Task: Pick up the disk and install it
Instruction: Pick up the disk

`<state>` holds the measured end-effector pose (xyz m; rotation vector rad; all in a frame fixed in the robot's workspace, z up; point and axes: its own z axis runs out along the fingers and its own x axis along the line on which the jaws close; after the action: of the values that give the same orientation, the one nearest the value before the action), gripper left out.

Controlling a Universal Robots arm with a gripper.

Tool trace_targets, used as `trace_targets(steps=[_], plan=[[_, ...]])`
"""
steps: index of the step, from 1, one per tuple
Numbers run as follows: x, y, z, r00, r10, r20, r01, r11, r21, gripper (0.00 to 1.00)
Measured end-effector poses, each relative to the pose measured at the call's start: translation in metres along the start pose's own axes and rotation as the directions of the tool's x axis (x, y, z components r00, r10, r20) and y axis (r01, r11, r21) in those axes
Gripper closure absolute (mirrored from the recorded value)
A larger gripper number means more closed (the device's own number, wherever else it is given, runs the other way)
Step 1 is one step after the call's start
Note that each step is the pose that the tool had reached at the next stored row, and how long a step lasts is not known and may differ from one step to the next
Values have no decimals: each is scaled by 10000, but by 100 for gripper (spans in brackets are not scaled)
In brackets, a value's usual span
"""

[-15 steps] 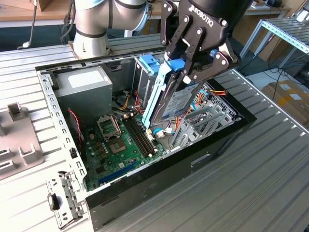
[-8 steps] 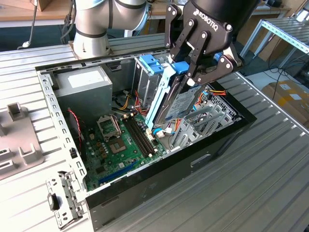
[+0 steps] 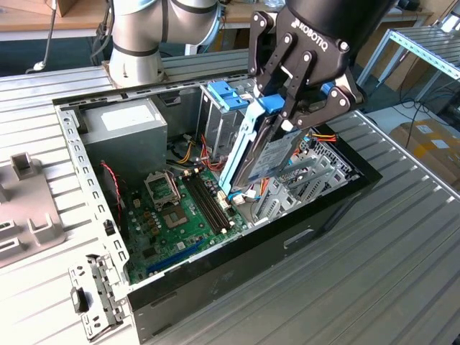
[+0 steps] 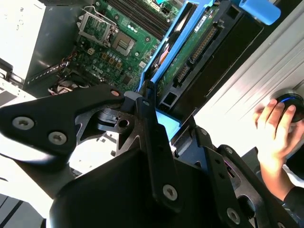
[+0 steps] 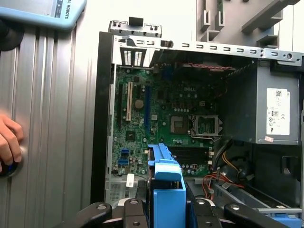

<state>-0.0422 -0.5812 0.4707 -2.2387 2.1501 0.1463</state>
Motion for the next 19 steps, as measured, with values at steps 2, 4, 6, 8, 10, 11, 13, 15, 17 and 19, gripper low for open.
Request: trace_targets(steps=[2, 4, 6, 8, 10, 11, 13, 15, 17, 19], plan=[[9, -10, 7, 10000, 0, 1, 0, 10000, 0, 63], [21, -23, 15, 10000, 0, 0, 0, 10000, 0, 63], [31, -34, 22, 10000, 0, -1, 0, 10000, 0, 63], [40, -45, 29, 10000, 0, -1, 0, 10000, 0, 63], [53, -56, 34, 10000, 0, -1, 0, 10000, -1, 63], [58, -61, 37, 10000, 1, 0, -1, 10000, -1, 63], [70, -72, 45, 10000, 1, 1, -1, 10000, -1, 63], [79, -84, 50, 10000, 1, 0, -1, 10000, -1, 63], [91, -98, 58, 10000, 0, 0, 0, 10000, -1, 63], [101, -109, 64, 10000, 0, 0, 0, 10000, -1, 63]])
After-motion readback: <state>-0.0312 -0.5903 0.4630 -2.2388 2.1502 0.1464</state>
